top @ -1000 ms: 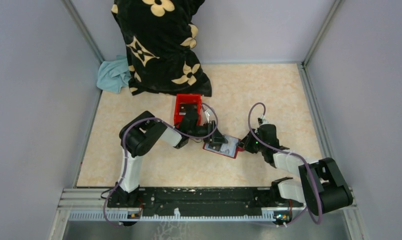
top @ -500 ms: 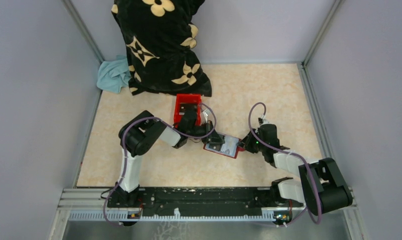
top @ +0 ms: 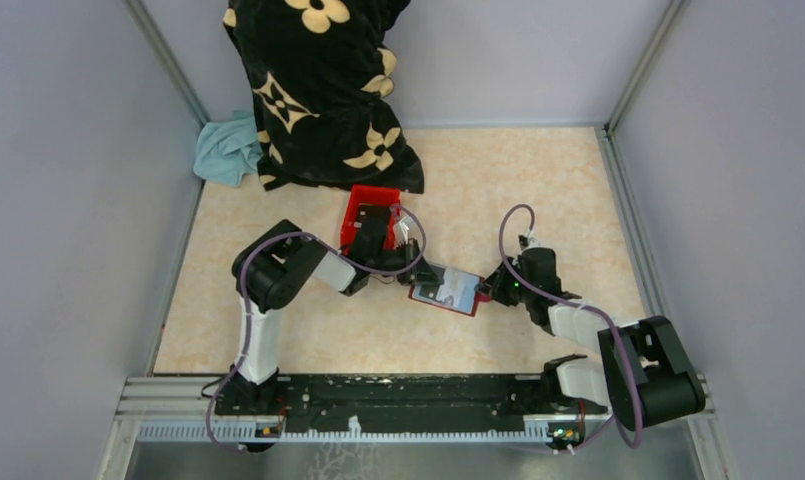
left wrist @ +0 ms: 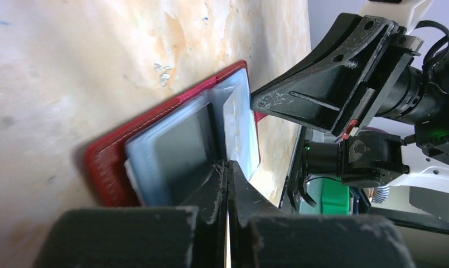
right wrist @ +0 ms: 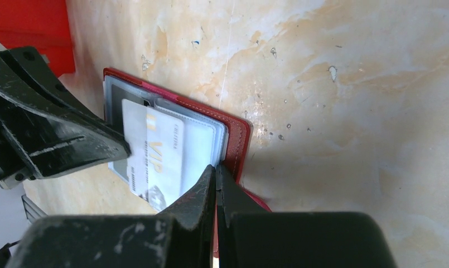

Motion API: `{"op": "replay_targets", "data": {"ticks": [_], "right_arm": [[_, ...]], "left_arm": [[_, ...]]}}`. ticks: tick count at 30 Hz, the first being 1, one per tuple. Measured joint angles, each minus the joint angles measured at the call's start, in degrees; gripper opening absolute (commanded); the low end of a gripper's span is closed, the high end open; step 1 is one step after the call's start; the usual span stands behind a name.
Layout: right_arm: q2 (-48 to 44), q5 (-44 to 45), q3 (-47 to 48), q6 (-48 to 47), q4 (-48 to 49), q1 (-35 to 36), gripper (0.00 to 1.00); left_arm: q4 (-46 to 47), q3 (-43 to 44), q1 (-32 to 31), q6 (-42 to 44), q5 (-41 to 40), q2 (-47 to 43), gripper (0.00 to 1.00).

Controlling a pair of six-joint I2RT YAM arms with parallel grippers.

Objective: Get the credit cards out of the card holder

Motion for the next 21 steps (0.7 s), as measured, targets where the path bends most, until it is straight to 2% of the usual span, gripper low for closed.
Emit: {"op": "replay_targets", "data": {"ticks": [8,21], "right_arm": [[0.02,-0.04,0.00,-0.02,0.00,-0.13,0.00],[0.35,-0.37,0.00,-0.04,0.33,-0.24,0.00]], "left_arm": [[-1.51,-1.55,2.89,2.27,-0.17,-4.02,0.00],[-2.38,-1.31,0.37,3.98,-0.20,-4.70,0.00]]}}
